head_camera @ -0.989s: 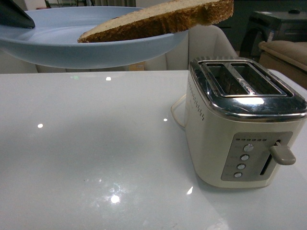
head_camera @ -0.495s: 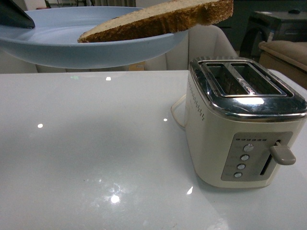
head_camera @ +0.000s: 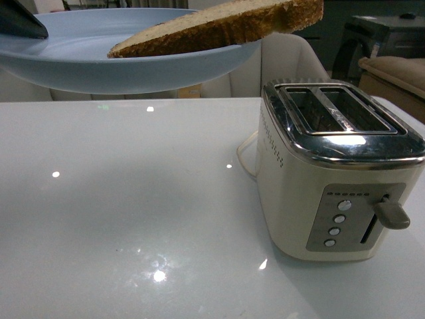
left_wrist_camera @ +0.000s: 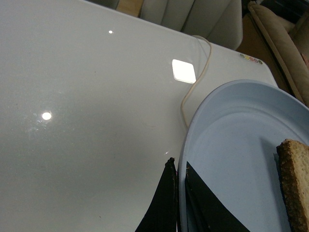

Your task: Left arm holds plate, right arm toasts bread

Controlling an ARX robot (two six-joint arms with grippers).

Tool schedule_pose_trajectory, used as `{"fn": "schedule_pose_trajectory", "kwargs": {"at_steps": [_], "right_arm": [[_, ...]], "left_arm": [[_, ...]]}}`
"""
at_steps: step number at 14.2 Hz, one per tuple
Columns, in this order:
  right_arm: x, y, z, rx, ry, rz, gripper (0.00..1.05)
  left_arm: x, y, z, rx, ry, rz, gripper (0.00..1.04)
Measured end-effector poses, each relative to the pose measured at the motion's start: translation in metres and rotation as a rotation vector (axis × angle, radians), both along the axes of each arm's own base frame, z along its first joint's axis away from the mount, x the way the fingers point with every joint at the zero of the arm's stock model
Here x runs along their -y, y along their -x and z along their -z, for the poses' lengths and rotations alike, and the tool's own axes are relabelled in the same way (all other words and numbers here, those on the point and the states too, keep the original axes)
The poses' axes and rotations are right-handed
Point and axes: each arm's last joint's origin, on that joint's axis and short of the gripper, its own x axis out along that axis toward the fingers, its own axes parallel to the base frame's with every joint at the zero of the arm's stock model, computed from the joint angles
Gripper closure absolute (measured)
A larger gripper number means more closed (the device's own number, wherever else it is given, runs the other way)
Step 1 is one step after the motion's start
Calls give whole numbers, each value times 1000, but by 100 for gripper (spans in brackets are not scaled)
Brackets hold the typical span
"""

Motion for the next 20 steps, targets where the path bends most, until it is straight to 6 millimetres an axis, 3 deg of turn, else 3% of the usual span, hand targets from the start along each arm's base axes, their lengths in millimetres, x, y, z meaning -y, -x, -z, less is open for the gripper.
{"fn": "schedule_pose_trajectory", "kwargs": {"at_steps": [2,5,7,11,16,18,20], "right_arm": [[-14,-10,-13,-30,-46,-80,6],[-37,-23,-3,-216,-292,-298,6],[-43,-25,0,-254,-355,-338,6],[-85,-46,25,-504,-944,-506,6],[-102,-59,30,-546,-1117,-545,6],[-104,-59,28,-549,-1133,-553,25],[-105,-59,27,-545,-1141,-555,60]], "left_arm": [[0,0,0,0,0,0,102],[0,0,0,0,0,0,102],[0,0,0,0,0,0,102],[0,0,0,0,0,0,102],[0,0,0,0,0,0,102],[0,0,0,0,0,0,102],[0,0,0,0,0,0,102]]}}
